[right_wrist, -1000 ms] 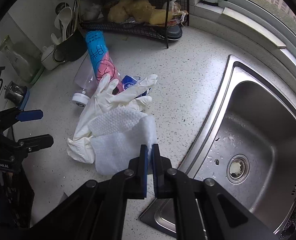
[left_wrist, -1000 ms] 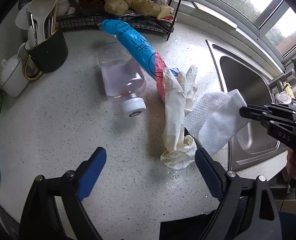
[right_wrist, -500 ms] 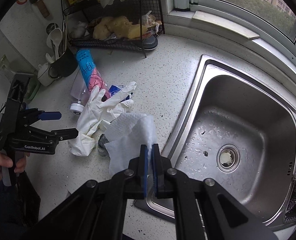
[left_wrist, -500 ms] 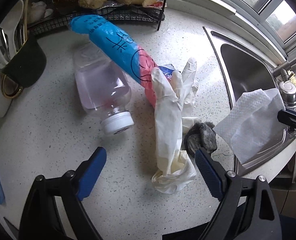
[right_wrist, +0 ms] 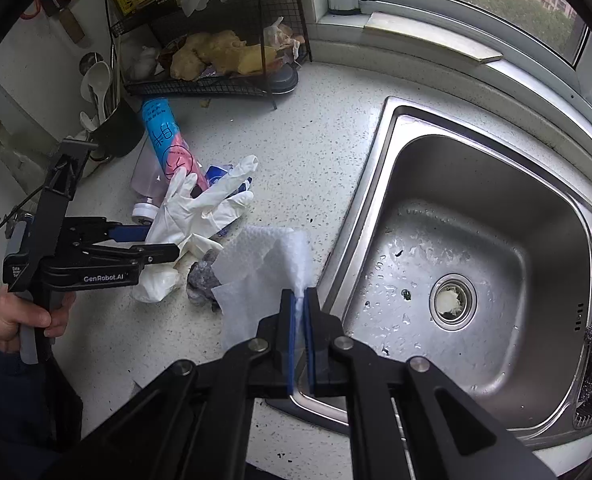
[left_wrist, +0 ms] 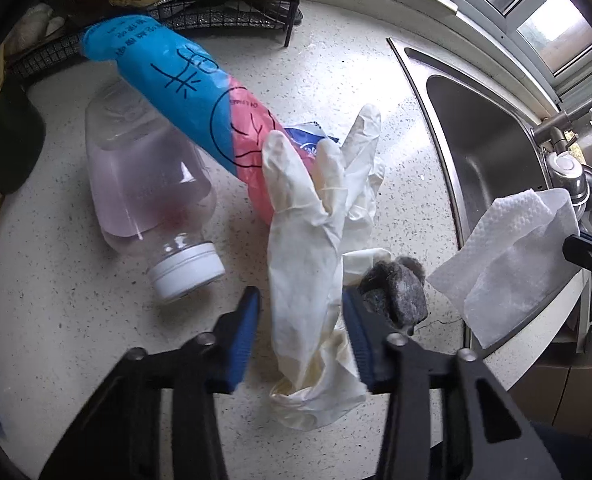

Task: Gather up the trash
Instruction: 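Grasp the white latex gloves with the left gripper, then carry the gloves and tissue down over the red bucket with both grippers, then open the right gripper over the red bucket while the left gripper releases the gloves, then raise both tools back up to the counter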

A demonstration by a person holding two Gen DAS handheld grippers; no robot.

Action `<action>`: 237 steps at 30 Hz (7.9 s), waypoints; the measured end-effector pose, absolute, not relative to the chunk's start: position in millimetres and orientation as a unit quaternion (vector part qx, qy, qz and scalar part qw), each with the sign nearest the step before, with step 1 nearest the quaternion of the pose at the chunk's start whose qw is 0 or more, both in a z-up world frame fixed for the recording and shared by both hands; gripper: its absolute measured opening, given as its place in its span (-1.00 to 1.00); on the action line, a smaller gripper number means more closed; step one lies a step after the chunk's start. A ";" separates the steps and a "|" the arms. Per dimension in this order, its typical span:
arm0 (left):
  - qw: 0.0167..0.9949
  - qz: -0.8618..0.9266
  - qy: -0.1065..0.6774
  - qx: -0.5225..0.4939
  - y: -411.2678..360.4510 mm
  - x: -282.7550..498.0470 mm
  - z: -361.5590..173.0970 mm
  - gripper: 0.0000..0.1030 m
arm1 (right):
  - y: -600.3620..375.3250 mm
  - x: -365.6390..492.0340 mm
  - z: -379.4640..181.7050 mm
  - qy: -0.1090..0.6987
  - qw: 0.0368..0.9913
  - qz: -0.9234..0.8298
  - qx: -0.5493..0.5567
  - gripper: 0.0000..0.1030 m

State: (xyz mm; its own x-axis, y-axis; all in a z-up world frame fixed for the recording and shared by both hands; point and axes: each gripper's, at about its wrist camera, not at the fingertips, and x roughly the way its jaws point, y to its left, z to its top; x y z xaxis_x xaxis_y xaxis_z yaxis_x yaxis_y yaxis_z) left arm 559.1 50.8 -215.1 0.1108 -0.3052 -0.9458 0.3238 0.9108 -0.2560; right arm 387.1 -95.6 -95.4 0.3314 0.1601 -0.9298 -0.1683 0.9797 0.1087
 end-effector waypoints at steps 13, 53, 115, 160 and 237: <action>0.748 -0.230 0.623 0.016 41.3 550.3 -210.9 -0.92 | -87.3 385.5 -90.4 0.567 0.816 0.112 -0.006 -0.93; 0.727 -0.223 0.649 0.023 62.3 510.7 -215.4 0.13 | -83.5 347.0 -86.4 0.561 0.817 0.135 -0.004 -0.93; 0.791 -0.216 0.573 -0.001 -13.4 268.3 -118.0 -0.95 | -134.4 181.8 -67.9 0.509 0.827 0.237 -0.019 -0.93; 0.690 -0.209 0.692 -0.042 -72.2 220.2 -599.8 -0.95 | -125.1 164.1 -549.6 0.659 0.731 0.174 -0.038 -0.92; 0.861 -0.050 0.505 -0.001 6.1 229.1 -78.2 0.57 | -131.7 171.0 -79.4 0.490 0.834 0.248 -0.051 0.66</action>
